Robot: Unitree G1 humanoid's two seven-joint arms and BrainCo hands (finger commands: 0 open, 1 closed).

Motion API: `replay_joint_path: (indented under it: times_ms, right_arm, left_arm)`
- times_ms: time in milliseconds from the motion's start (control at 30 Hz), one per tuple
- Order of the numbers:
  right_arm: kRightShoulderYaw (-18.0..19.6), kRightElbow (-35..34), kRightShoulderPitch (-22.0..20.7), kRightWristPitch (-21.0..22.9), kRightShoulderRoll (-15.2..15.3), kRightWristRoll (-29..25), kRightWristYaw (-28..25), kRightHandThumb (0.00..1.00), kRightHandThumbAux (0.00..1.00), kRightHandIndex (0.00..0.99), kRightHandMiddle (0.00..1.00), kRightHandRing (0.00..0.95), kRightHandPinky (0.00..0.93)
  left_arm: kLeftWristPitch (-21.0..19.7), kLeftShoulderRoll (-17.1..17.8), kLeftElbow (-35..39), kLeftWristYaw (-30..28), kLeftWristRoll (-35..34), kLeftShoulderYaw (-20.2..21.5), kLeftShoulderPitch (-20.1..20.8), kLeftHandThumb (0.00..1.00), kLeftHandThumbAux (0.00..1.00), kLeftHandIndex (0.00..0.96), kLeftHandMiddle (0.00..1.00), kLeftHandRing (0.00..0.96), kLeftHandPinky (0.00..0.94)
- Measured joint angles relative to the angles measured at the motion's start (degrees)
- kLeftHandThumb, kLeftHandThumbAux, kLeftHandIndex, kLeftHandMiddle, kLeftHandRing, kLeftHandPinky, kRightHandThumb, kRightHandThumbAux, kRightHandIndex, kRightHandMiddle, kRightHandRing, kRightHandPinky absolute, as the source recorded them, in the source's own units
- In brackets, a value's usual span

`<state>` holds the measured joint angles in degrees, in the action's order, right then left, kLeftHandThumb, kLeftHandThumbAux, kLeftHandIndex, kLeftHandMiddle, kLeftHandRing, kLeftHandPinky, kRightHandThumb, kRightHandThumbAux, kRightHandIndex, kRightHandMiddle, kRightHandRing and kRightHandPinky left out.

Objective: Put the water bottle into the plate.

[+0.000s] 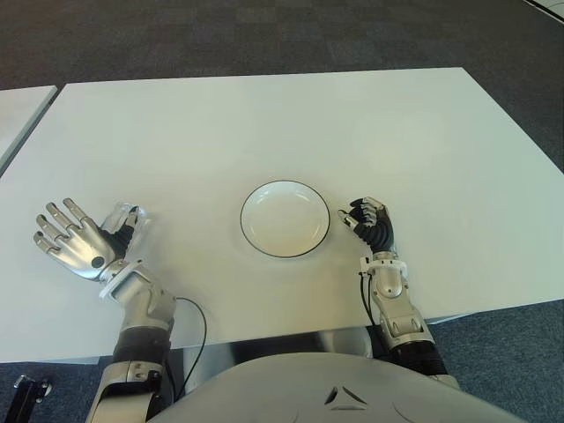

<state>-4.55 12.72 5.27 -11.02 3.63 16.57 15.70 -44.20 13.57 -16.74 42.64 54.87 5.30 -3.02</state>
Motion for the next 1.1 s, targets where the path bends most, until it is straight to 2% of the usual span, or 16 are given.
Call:
replay_joint_path:
  times_ms: [100, 233, 400, 600, 733, 867, 1100]
  right_arm:
    - [0.1, 0.2, 0.0, -0.4, 0.1, -0.1, -0.1, 0.703, 0.733, 0.426, 0.573, 0.545, 0.474]
    - [0.0, 0.2, 0.1, -0.6, 0.0, -0.1, -0.3, 0.703, 0.733, 0.426, 0.572, 0.548, 0.493]
    - [0.1, 0.2, 0.1, -0.8, 0.1, -0.1, -0.4, 0.703, 0.732, 0.426, 0.569, 0.549, 0.501]
    - [0.2, 0.2, 0.2, -0.8, 0.2, 0.0, -0.4, 0.702, 0.732, 0.425, 0.558, 0.545, 0.511]
    - [0.3, 0.1, 0.2, -0.8, 0.3, 0.0, -0.4, 0.702, 0.732, 0.425, 0.561, 0.549, 0.504]
    - [0.3, 0.0, 0.3, -0.5, 0.3, 0.0, -0.4, 0.702, 0.732, 0.425, 0.563, 0.548, 0.493]
    - [0.3, -0.1, 0.4, -0.5, 0.3, 0.0, -0.5, 0.702, 0.733, 0.425, 0.557, 0.540, 0.498]
  left_arm:
    - [-5.2, 0.3, -3.1, -4.9, -0.7, -0.9, 1.7, 0.354, 0.188, 0.000, 0.000, 0.000, 0.000]
    - [-9.4, 1.1, -5.9, -9.7, -1.0, -3.2, 3.1, 0.349, 0.174, 0.000, 0.000, 0.000, 0.000]
    - [-11.4, 4.4, -8.2, -15.7, -1.3, -6.5, 5.0, 0.350, 0.175, 0.000, 0.000, 0.000, 0.000]
    - [-11.4, 9.6, -8.3, -23.8, -0.9, -11.2, 5.5, 0.364, 0.200, 0.000, 0.000, 0.000, 0.000]
    - [-9.7, 12.6, -7.1, -28.7, -1.2, -13.3, 5.4, 0.367, 0.244, 0.000, 0.000, 0.000, 0.000]
    - [-5.5, 14.9, -6.9, -31.9, -3.1, -14.1, 5.1, 0.367, 0.286, 0.000, 0.021, 0.000, 0.000]
    - [5.2, 16.4, -11.8, -28.7, -7.1, -12.6, 7.0, 0.382, 0.329, 0.000, 0.059, 0.001, 0.000]
